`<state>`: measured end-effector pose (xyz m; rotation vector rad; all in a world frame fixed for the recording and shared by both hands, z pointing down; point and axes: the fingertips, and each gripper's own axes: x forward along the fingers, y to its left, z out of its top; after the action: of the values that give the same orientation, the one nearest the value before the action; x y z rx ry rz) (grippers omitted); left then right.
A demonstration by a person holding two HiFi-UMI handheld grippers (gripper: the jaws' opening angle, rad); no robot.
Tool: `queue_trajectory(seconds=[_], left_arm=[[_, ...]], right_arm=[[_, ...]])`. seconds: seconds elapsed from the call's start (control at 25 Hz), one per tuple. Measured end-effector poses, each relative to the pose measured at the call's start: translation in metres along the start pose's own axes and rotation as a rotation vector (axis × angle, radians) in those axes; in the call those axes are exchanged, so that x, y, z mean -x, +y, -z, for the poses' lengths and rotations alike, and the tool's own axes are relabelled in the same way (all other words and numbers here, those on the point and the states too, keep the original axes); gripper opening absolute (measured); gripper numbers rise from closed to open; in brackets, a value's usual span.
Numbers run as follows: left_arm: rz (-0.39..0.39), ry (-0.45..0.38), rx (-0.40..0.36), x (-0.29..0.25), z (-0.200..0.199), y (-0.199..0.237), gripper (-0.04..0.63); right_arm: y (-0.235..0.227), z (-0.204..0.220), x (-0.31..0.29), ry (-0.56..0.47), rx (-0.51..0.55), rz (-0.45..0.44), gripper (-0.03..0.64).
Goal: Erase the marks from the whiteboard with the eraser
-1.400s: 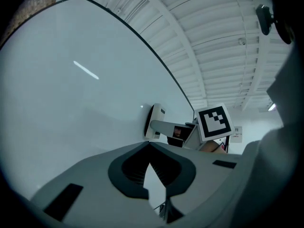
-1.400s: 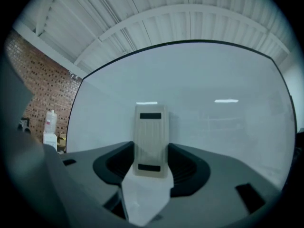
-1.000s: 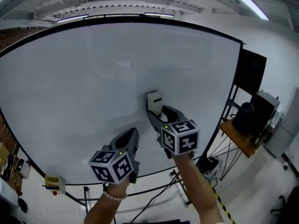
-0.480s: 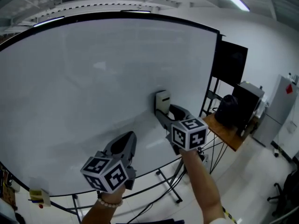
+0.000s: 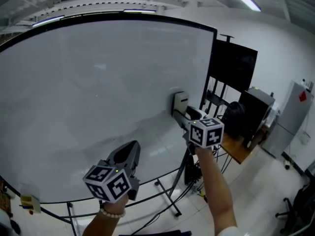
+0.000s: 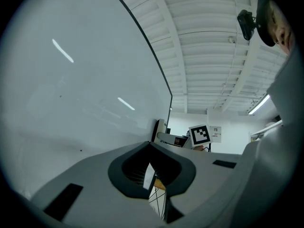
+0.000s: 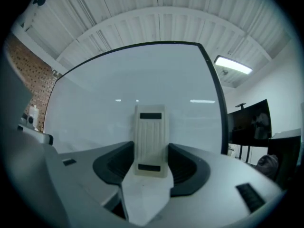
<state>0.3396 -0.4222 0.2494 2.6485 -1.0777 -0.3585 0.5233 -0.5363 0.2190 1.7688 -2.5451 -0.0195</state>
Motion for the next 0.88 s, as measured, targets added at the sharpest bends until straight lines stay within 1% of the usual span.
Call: queue_trajectory(seconds=[0.16,0.32,0.52,0.68,0.88], left_arm=[[-0.023,-0.001,0.013,-0.016,0.011,-0.013,-0.011],[-0.015,-0.005,0.009,-0.028,0.021,-0.029,-0.012],[-0.032,-0.003,0.016,-0.036,0.036,-0.037,-0.012],[-0.067,-0.019,0.009,-0.035,0.048,-0.038,-0.011],[-0.146,-0.029,0.008,-0.029,0.069,-0.031,-0.011]], right_arm=[[-0.041,0.001,0.004,0.005,-0.008,0.004,0.252],[-0.076,0.006,0.008,0.011,-0.01,0.014,0.252],[-0.119,0.022,0.012,0.02,-0.037,0.028,0.252],[-0.134,0.042,0.013,0.021,-0.046,0.018,0.252],[-0.134,0.069,0.015,0.036,0.015,0.006,0.252]])
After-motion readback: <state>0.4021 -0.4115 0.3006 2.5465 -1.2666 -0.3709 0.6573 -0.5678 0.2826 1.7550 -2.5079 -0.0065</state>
